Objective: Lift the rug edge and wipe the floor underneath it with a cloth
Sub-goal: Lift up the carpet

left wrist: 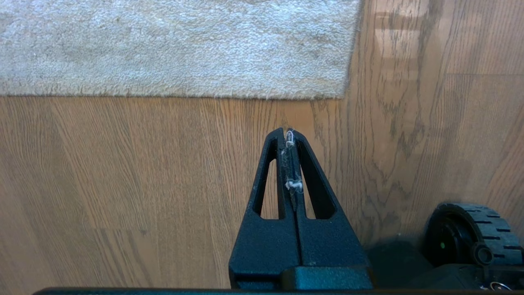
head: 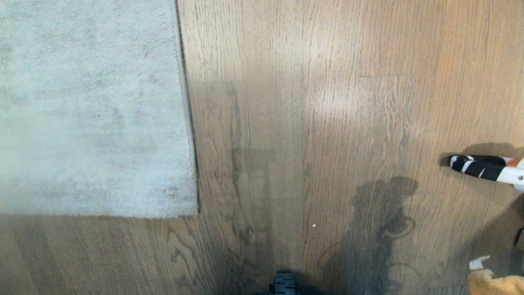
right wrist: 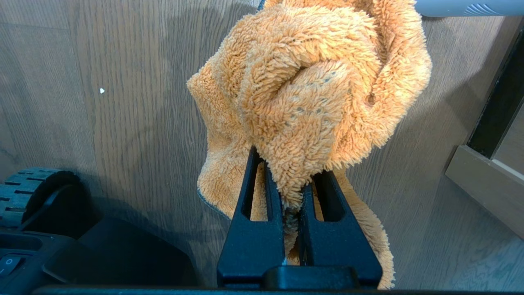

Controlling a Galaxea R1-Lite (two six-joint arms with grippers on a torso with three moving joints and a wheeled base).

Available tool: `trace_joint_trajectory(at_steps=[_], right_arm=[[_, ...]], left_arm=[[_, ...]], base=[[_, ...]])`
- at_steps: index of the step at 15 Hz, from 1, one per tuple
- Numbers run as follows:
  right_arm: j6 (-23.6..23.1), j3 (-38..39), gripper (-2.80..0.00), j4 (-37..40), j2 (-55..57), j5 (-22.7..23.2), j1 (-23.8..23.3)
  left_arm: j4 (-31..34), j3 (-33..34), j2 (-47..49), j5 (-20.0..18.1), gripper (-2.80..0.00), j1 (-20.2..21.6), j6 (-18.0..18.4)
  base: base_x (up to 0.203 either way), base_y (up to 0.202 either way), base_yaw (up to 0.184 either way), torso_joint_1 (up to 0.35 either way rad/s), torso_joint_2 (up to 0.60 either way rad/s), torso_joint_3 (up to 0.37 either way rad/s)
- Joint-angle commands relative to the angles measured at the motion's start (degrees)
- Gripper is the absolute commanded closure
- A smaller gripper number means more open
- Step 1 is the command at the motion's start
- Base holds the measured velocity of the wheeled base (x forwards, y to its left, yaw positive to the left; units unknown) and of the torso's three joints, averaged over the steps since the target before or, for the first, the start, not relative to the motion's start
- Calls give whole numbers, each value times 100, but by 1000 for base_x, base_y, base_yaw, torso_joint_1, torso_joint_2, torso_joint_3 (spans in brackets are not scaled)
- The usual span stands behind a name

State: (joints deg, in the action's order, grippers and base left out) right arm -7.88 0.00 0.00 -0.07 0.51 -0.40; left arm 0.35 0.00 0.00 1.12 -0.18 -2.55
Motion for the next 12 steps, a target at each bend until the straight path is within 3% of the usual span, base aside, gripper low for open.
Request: trace_joint_trajectory(at_steps=[1,4,7,12], right_arm=[[-4,0,0,0,7,2,4],[-6,0,0,0,7,2,-4],[-5,0,0,0,7,2,4],[-10,0,0,0,7,2,5]], left_arm=[[-9,0,0,2,0,1,-10],[47,-28,0,-75,0,1,26],[523,-343,209,-1,0,2,-49],[870,-1242,2071,-44,0,-45,-201]], base=[[0,0,0,0,0,0],[0,0,0,0,0,0],[0,0,0,0,0,0],[0,0,0,0,0,0]])
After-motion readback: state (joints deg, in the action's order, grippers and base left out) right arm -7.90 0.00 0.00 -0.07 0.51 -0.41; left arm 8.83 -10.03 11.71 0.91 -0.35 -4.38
